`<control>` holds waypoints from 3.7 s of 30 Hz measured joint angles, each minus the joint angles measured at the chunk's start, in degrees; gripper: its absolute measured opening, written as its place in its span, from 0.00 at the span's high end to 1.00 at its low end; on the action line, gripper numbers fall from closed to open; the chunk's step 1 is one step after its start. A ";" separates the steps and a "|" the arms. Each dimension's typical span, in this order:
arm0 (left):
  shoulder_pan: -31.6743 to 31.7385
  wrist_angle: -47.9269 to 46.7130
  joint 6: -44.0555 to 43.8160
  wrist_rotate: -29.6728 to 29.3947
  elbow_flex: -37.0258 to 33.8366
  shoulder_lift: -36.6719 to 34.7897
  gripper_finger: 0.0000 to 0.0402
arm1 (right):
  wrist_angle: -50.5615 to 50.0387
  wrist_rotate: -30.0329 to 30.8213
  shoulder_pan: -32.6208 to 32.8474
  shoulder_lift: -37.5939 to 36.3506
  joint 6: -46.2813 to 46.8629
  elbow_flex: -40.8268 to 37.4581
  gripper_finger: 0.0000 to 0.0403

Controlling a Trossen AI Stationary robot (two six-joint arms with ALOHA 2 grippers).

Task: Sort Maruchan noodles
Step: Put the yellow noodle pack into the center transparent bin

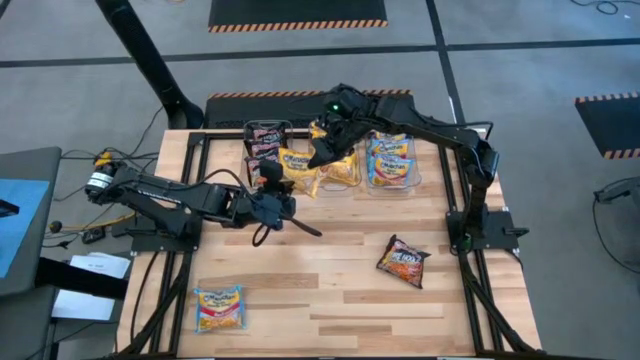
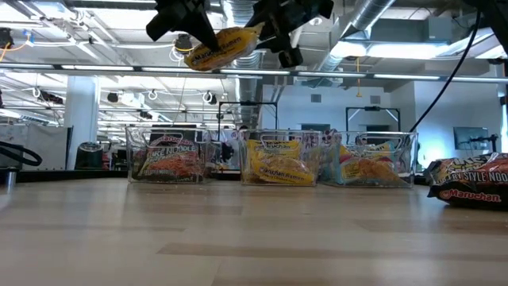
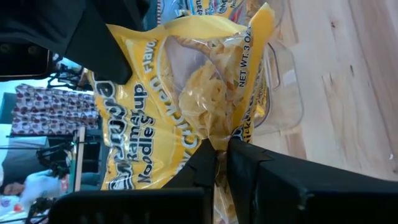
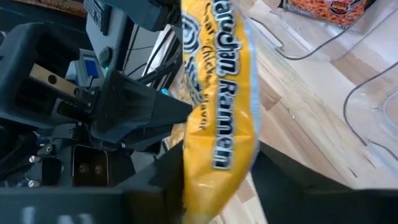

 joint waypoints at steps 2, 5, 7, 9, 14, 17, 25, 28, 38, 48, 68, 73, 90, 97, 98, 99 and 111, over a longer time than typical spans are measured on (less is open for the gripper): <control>0.00 0.04 0.00 0.63 0.00 0.00 0.97 | 0.02 0.04 -0.02 0.01 -0.01 0.00 0.63; 0.10 0.02 -0.42 1.69 0.00 0.00 0.93 | 0.37 0.10 -0.03 0.02 -0.20 0.00 0.76; 0.45 -0.02 -1.48 2.69 0.00 -0.04 0.89 | 0.06 0.11 -0.02 0.02 -0.59 -0.02 0.82; 0.95 -0.05 -2.78 3.69 0.00 -0.02 0.86 | 0.25 0.14 -0.01 0.04 -0.61 -0.02 0.85; 2.64 0.04 -5.97 8.09 0.00 -0.04 0.81 | 0.16 0.20 0.19 0.04 -0.66 -0.02 0.86; 3.81 0.10 -8.72 13.80 0.00 -0.05 0.79 | -0.06 0.24 0.34 0.05 -0.69 -0.04 0.86; 7.13 0.09 -21.52 24.46 0.02 -0.07 0.68 | -1.41 0.63 -0.14 0.07 -3.98 -0.04 0.89; 7.84 -0.21 -25.60 26.35 0.02 -0.40 0.64 | -2.51 0.68 -0.76 0.07 -6.10 -0.04 0.91; 8.11 -7.81 -27.41 25.64 8.41 -0.39 0.61 | -6.16 1.42 -4.45 0.04 -13.76 -0.02 0.95; 9.33 -15.46 -26.43 16.20 17.36 -0.44 0.64 | -9.50 2.18 -9.88 0.04 -28.10 0.00 0.95; 16.97 -19.91 -27.59 15.19 21.27 -0.42 0.65 | -8.27 7.91 -16.87 0.00 -49.22 -6.71 0.95; 17.98 -19.91 -27.65 15.29 21.27 -0.42 0.66 | -5.91 7.88 -15.16 0.04 -53.63 -10.62 0.95; 18.64 -23.37 -27.22 15.27 21.27 -0.42 0.65 | 2.41 14.93 -7.83 0.02 -54.85 -19.67 0.95; 18.67 -23.82 -26.78 15.20 21.27 -0.42 0.65 | 1.15 21.81 -7.17 0.02 -51.85 -19.63 0.95; 18.67 -24.01 -26.68 15.20 21.27 -0.42 0.65 | 0.78 21.83 -7.17 0.02 -51.55 -19.63 0.95; 18.67 -24.24 -26.62 15.16 21.27 -0.42 0.65 | 0.37 22.00 -7.17 0.02 -51.39 -19.63 0.95; 18.75 -26.23 -27.08 14.37 21.24 -0.39 0.65 | -2.40 24.15 -5.28 1.91 -50.99 -19.45 0.95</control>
